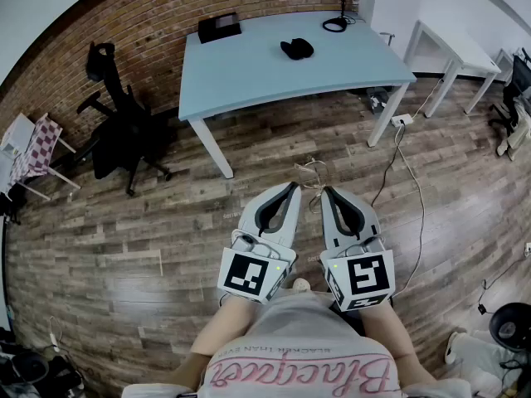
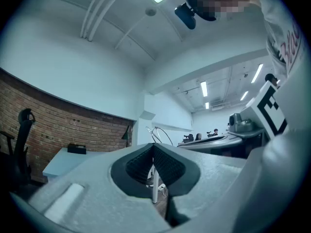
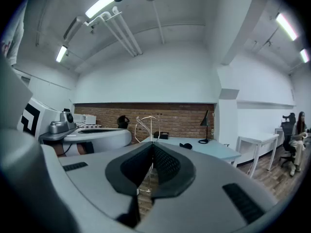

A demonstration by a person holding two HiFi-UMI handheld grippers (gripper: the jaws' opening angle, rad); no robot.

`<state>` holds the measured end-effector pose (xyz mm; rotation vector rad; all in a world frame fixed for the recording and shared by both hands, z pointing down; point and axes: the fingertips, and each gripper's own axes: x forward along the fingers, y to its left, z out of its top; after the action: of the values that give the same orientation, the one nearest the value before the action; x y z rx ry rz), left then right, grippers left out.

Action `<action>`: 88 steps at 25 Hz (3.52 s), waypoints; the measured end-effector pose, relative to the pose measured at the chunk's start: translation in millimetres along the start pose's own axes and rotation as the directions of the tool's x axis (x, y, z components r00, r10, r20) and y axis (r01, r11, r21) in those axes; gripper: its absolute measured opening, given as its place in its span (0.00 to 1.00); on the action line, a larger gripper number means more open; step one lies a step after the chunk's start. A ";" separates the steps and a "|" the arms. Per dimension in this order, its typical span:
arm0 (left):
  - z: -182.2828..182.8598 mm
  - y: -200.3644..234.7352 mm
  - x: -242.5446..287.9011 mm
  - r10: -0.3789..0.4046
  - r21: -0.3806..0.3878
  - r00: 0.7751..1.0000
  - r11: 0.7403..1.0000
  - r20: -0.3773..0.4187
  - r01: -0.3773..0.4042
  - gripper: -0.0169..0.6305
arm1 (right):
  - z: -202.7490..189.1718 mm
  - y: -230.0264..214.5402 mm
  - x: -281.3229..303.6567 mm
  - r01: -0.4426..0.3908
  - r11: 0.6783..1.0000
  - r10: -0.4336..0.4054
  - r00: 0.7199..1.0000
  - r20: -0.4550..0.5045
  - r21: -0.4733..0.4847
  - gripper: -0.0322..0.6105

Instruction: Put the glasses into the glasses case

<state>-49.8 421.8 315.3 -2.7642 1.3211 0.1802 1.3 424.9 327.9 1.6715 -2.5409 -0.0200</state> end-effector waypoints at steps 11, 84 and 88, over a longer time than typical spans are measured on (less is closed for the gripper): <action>-2.3 -12.1 9.9 0.013 0.005 1.000 1.000 0.010 -0.013 0.04 | -9.6 -12.2 -2.2 -0.026 1.000 0.026 1.000 -0.007 0.015 0.07; -74.1 302.1 480.7 0.058 -0.013 0.997 0.998 -0.047 -0.059 0.04 | 10.5 -297.1 489.4 -0.034 0.999 0.037 0.996 -0.082 0.032 0.07; -78.0 312.7 513.4 0.097 -0.012 0.994 0.995 -0.047 -0.097 0.04 | 13.2 -322.7 515.3 -0.071 0.997 0.072 0.994 -0.078 0.022 0.07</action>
<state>32.4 -178.8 317.7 -2.7332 1.4722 0.1318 93.2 -176.2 332.8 1.5540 -2.5482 0.0754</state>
